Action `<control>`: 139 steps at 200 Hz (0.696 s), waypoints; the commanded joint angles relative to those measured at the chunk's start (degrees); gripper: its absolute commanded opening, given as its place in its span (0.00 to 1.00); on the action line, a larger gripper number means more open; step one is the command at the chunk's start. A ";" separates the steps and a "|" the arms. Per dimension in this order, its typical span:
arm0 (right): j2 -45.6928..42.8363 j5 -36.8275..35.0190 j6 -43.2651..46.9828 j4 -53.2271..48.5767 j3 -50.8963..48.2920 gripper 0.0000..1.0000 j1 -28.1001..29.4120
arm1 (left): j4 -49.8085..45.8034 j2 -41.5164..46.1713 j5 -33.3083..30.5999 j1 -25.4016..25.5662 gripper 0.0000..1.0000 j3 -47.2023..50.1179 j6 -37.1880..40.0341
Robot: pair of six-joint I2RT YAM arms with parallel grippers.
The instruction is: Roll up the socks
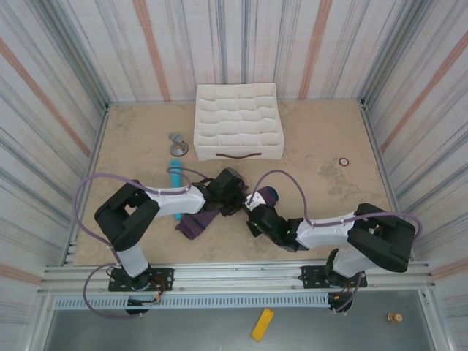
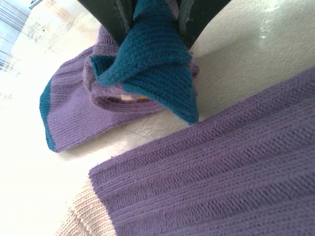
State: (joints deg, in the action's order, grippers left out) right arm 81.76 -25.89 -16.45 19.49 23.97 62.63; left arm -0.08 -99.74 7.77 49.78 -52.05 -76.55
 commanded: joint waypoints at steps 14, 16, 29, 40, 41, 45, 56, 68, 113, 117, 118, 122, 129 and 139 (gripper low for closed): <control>2.10 1.45 -4.15 -1.21 -1.42 0.00 -1.25 | -3.56 -0.38 1.83 0.13 0.23 0.74 -0.33; 2.16 1.61 -4.44 -1.20 -1.56 0.00 -1.41 | -3.49 -0.35 1.88 0.12 0.25 0.66 -0.34; 2.39 3.47 -6.54 -1.53 -2.09 0.00 -2.91 | -3.51 -0.07 2.24 0.09 0.40 0.02 0.04; 2.42 6.08 -7.85 -0.86 -2.98 0.00 -4.43 | -4.57 0.10 2.25 0.10 0.49 -1.05 0.76; 2.39 6.41 -7.92 -0.77 -3.06 0.00 -4.62 | -4.71 0.09 2.25 0.08 0.49 -1.13 0.77; 2.36 7.25 -8.33 -0.66 -3.41 0.00 -5.14 | -5.04 0.20 2.25 0.05 0.52 -1.48 1.10; 2.17 9.03 -9.70 -0.62 -4.00 0.00 -6.29 | -5.37 0.35 2.24 0.03 0.57 -1.95 1.70; 2.52 11.49 -11.19 -0.55 -4.72 0.00 -7.85 | -5.21 0.64 2.16 0.00 0.68 -2.09 1.63; 3.47 17.47 -16.65 2.26 -8.13 0.00 -11.40 | -4.08 2.34 1.38 -0.30 0.78 -2.81 4.38; 3.23 17.98 -17.16 2.31 -8.34 0.00 -11.70 | -3.72 2.62 1.10 -0.30 0.79 -2.67 4.76; 3.19 18.11 -17.23 2.31 -8.42 0.00 -11.81 | -3.53 2.71 1.01 -0.30 0.79 -2.64 4.80; 3.15 18.58 -17.72 2.27 -8.64 0.00 -12.15 | -3.18 3.02 0.75 -0.32 0.81 -2.41 4.96; 2.79 19.21 -18.60 1.78 -8.75 0.00 -12.69 | -2.26 3.52 0.30 -0.34 0.83 -1.91 5.33; 2.41 20.13 -19.98 0.96 -9.00 0.00 -13.50 | -0.37 4.17 -0.06 -0.46 0.84 -0.99 5.90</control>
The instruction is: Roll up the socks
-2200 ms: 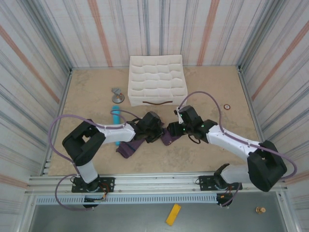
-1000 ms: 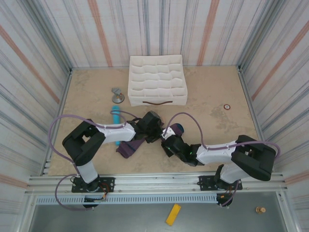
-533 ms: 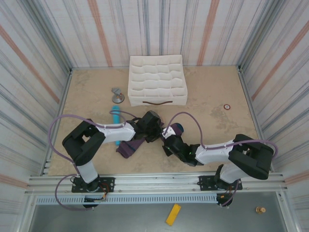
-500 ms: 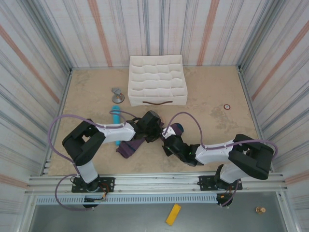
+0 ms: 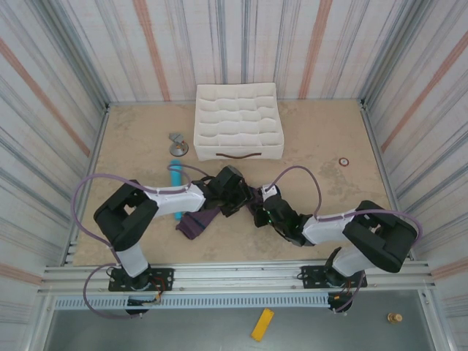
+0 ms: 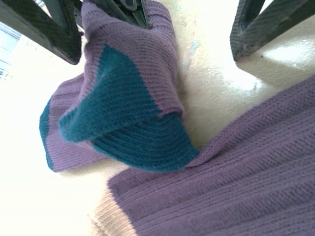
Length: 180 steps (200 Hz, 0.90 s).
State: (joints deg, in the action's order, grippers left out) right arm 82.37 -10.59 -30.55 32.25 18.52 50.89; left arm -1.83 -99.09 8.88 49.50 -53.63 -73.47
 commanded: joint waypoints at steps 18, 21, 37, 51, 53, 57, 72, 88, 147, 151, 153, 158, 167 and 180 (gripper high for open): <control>0.84 6.89 -8.58 -13.01 -4.25 0.00 -3.33 | 4.09 4.33 -1.26 -0.54 0.85 1.99 3.60; 0.62 7.19 -9.02 -13.07 -4.46 0.00 -3.65 | 4.41 4.48 -1.26 -0.61 0.85 2.17 3.68; -0.24 8.96 -10.89 -13.62 -5.40 0.00 -5.38 | 6.21 4.86 -1.17 -0.97 0.85 3.04 4.50; 0.65 12.21 -12.20 -14.30 -5.60 0.00 -8.30 | 7.53 4.58 0.06 -1.45 0.85 3.49 5.08; 0.90 12.86 -12.31 -14.18 -5.62 0.00 -8.96 | 7.76 4.47 0.27 -1.49 0.85 3.52 5.18; 1.50 14.21 -12.41 -13.84 -5.72 0.00 -9.95 | 8.39 4.16 0.86 -1.68 0.84 3.65 5.38; 3.81 17.85 -12.44 -12.57 -5.72 0.00 -12.54 | 10.82 3.16 2.20 -1.85 0.83 4.30 5.96; 6.48 20.38 -12.56 -13.15 -4.79 0.00 -14.01 | 13.06 1.86 3.26 -1.87 0.79 4.83 6.05; 10.81 25.90 -16.19 -13.07 -4.32 0.00 -18.96 | 14.48 -1.46 4.38 -1.77 0.69 4.66 6.42; 10.97 26.50 -16.28 -13.34 -4.21 0.00 -19.43 | 14.48 -1.61 4.30 -1.77 0.69 4.60 6.33; 11.04 26.81 -16.23 -13.52 -4.11 0.00 -19.65 | 14.48 -1.74 4.30 -1.77 0.69 4.59 6.33; 11.26 27.44 -16.22 -13.91 -3.96 0.00 -20.23 | 14.44 -2.00 4.08 -1.77 0.68 4.54 6.21; 11.65 28.45 -16.21 -15.04 -3.43 0.00 -20.98 | 14.39 -2.52 3.75 -1.78 0.67 4.28 6.19; 12.19 29.63 -16.03 -16.32 -2.69 0.00 -21.65 | 14.37 -3.50 3.68 -1.92 0.65 3.65 6.15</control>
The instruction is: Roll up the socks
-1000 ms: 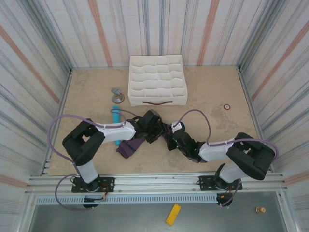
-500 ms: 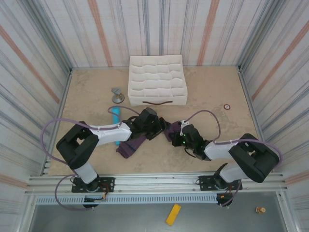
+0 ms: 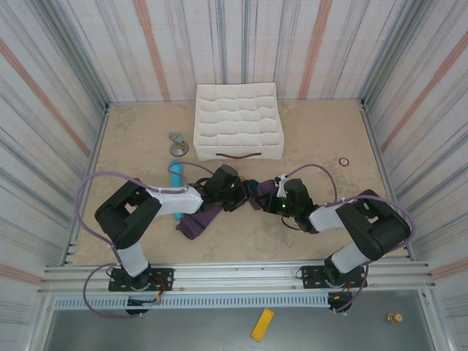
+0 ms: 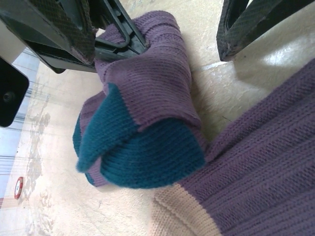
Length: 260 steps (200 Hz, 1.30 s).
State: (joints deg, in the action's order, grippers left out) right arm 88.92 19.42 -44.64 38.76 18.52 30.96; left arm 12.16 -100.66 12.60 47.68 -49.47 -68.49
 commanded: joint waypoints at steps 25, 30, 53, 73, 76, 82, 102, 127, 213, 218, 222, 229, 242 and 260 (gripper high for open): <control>7.05 0.67 -1.81 -24.59 -1.75 0.00 -2.58 | 1.25 -4.00 -0.01 -0.46 0.62 -2.06 0.75; 7.30 1.02 -1.83 -24.72 -1.61 0.00 -2.88 | 1.36 -4.34 0.05 -0.48 0.62 -2.47 0.73; 7.92 2.19 -1.81 -25.10 -1.34 0.00 -3.94 | 2.00 -6.00 -0.22 -0.70 0.59 -3.61 -0.07; 7.70 3.15 -1.81 -25.40 -1.46 0.00 -4.58 | 2.85 -7.22 -0.33 -0.75 0.55 -4.05 -0.90; 7.66 3.17 -1.78 -25.48 -1.43 0.00 -4.66 | 2.79 -7.34 -0.42 -0.75 0.54 -4.13 -0.98; 7.40 3.21 -1.77 -25.86 -1.39 0.00 -4.76 | 2.61 -7.52 -0.71 -0.75 0.54 -4.06 -1.37; 6.23 3.11 -1.69 -27.01 -1.52 0.00 -5.12 | 2.20 -7.71 -1.78 -0.75 0.52 -3.69 -1.95; 4.71 2.59 -1.28 -28.62 -1.74 0.00 -5.56 | -0.48 -7.14 -3.68 -0.83 0.51 -3.45 -1.80; 1.98 1.54 -2.00 -30.74 -1.29 0.00 -5.56 | -3.63 -8.53 -4.01 -1.85 0.40 -4.76 -0.68; 1.51 1.35 -1.93 -31.12 -1.38 0.00 -5.56 | -4.13 -8.83 -3.99 -1.87 0.40 -5.05 -0.68; 1.09 1.01 -1.93 -31.51 -1.38 0.00 -5.56 | -4.47 -9.00 -3.92 -1.82 0.40 -5.33 -0.70; 0.29 0.50 -1.75 -31.88 -1.45 0.00 -5.54 | -5.20 -9.27 -3.81 -1.81 0.40 -5.74 -0.60; -1.26 0.33 -1.07 -32.39 -1.48 0.00 -5.54 | -7.06 -9.48 -4.07 -1.89 0.36 -6.52 -0.52; -2.68 0.91 0.45 -33.24 -0.65 0.03 -5.56 | -9.81 -9.55 -4.26 -1.88 0.26 -7.68 -0.11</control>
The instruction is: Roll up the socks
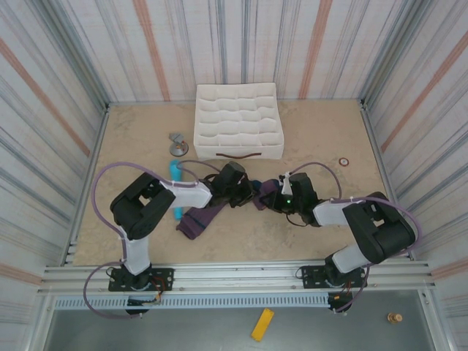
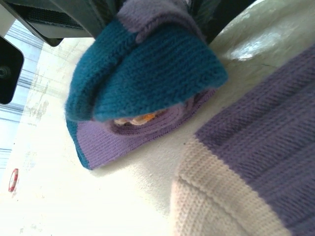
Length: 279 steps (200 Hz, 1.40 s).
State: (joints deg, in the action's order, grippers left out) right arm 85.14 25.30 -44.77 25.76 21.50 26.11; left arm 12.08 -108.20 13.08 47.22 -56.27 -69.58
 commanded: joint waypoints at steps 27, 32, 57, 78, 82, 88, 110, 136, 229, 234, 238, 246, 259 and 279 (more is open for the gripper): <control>-1.52 -4.36 3.05 -21.93 -1.91 0.12 -0.62 | -13.79 -2.12 -4.22 -1.42 0.09 -3.03 2.47; -2.29 -4.34 3.52 -22.32 -1.79 0.14 -0.56 | -14.95 -2.19 -4.05 -1.37 0.08 -3.68 2.71; -7.80 -6.13 5.25 -26.17 -0.46 0.29 0.34 | -19.13 -2.10 -2.99 -1.42 0.03 -6.12 4.09; -14.13 -10.08 7.65 -31.30 1.06 0.44 1.97 | -23.98 -1.89 -2.52 -1.41 0.02 -8.57 5.27; -15.33 -10.60 8.38 -32.08 1.29 0.47 2.44 | -24.89 -1.98 -2.36 -1.36 0.01 -9.09 5.48; -17.09 -11.86 9.30 -33.42 1.84 0.53 3.27 | -26.42 -2.05 -1.90 -1.43 0.02 -9.92 5.83; -22.38 -17.45 12.46 -38.86 4.30 0.65 6.41 | -30.19 -2.41 -0.50 -1.52 0.02 -12.35 6.57; -26.87 -27.66 17.03 -42.05 6.92 0.75 13.95 | -32.19 -2.78 1.14 -1.69 0.02 -13.81 6.74; -17.17 -45.43 30.82 -24.85 6.01 0.78 28.72 | -34.22 -6.49 6.76 -1.96 0.02 -16.39 8.52; -16.08 -46.03 30.91 -24.19 6.13 0.78 28.86 | -34.47 -6.70 6.78 -1.96 0.02 -16.57 8.58; -15.25 -46.67 31.09 -23.47 6.19 0.78 28.97 | -34.49 -6.75 6.93 -2.00 0.02 -16.59 8.67; -13.55 -47.45 31.74 -21.28 5.80 0.78 29.09 | -34.42 -6.80 7.00 -1.96 0.02 -16.50 8.66; -10.93 -49.06 32.33 -18.60 5.57 0.77 29.25 | -34.38 -6.92 7.37 -1.96 0.02 -16.55 8.84; -7.41 -52.69 33.09 -15.76 5.77 0.77 29.84 | -34.97 -7.18 7.82 -2.05 0.03 -16.86 9.20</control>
State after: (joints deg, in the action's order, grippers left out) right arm 74.70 -21.21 -14.83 4.10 27.92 55.07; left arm -16.51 -112.62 20.56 45.30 -73.19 -62.08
